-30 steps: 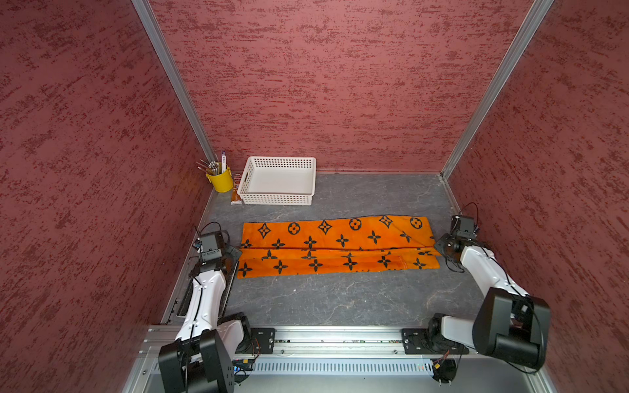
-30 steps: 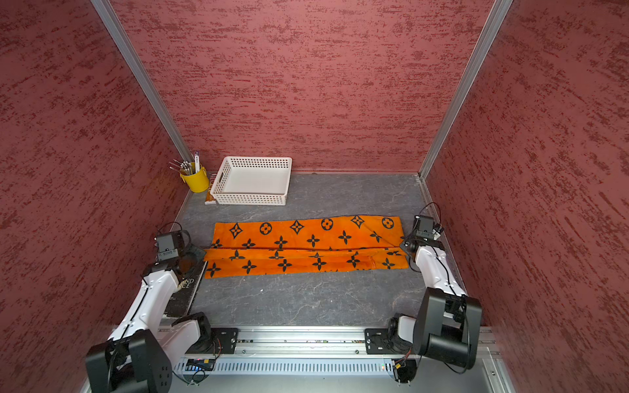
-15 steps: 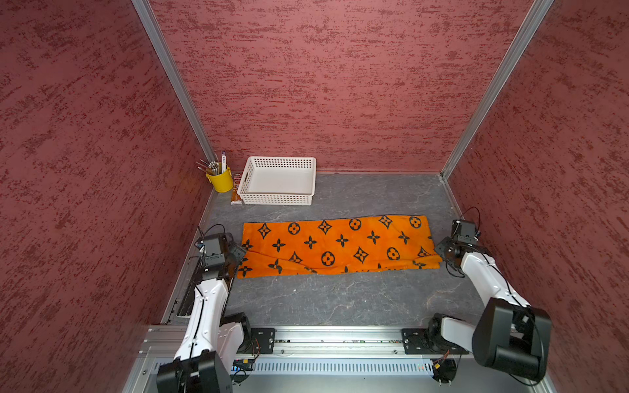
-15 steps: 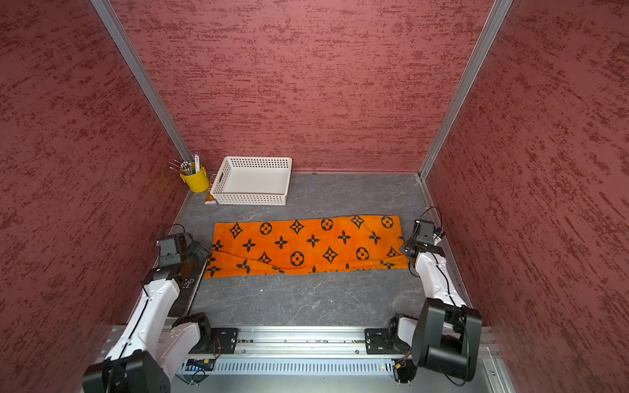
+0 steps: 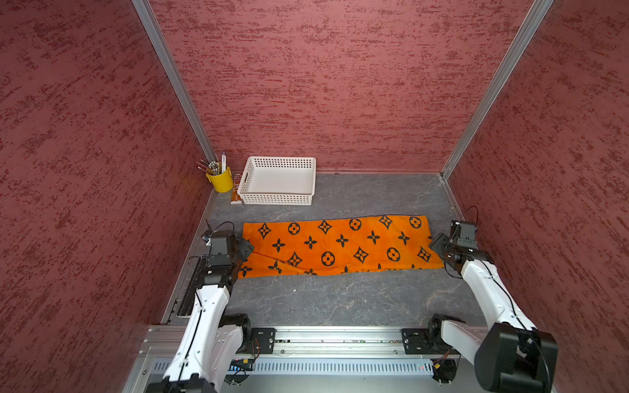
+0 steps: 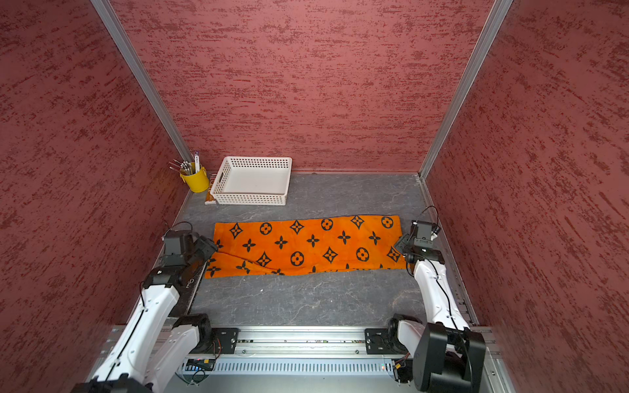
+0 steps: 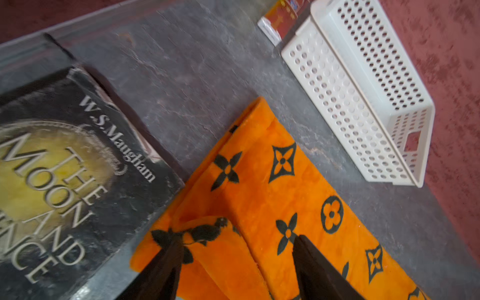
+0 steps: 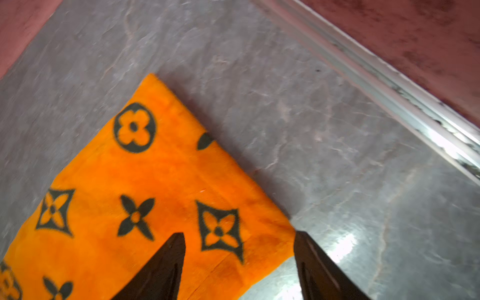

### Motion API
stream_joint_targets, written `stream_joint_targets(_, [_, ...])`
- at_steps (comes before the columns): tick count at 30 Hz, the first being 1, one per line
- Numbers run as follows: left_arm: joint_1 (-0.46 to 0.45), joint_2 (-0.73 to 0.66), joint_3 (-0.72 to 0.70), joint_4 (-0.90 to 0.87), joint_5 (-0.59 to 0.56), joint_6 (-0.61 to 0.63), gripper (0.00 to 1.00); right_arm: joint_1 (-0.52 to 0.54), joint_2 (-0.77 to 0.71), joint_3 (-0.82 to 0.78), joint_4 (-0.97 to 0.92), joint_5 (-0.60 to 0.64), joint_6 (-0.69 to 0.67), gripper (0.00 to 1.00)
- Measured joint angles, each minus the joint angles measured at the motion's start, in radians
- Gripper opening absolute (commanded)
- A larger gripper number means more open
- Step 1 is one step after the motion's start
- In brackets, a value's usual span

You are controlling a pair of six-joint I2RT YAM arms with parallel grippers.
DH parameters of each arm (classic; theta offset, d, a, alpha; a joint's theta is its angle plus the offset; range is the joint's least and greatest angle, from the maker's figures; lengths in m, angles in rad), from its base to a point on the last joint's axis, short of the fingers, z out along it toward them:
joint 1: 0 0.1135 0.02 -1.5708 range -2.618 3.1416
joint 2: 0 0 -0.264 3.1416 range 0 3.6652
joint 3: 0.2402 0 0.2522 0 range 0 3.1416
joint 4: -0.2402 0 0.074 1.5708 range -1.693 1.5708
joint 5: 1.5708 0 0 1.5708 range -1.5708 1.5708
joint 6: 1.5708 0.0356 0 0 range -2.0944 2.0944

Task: Roll up the pillowcase
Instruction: Move the bin to the corner of the board.

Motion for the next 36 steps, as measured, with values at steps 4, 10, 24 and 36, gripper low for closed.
stream_joint_targets(4, [-0.098,0.154,0.055,0.064,0.038,-0.006,0.66,0.147,0.046,0.042,0.003,0.010,-0.006,0.70])
stream_joint_targets(10, [-0.134,0.272,0.027,0.101,0.069,-0.054,0.63,0.235,0.115,0.043,0.007,0.019,-0.004,0.72])
stream_joint_targets(24, [-0.089,-0.051,-0.002,-0.341,-0.051,-0.207,0.52,0.239,0.119,0.032,0.010,0.052,-0.006,0.73])
stream_joint_targets(36, [-0.083,0.476,0.200,0.032,0.113,-0.144,0.34,0.311,0.175,0.040,0.015,0.048,-0.024,0.77])
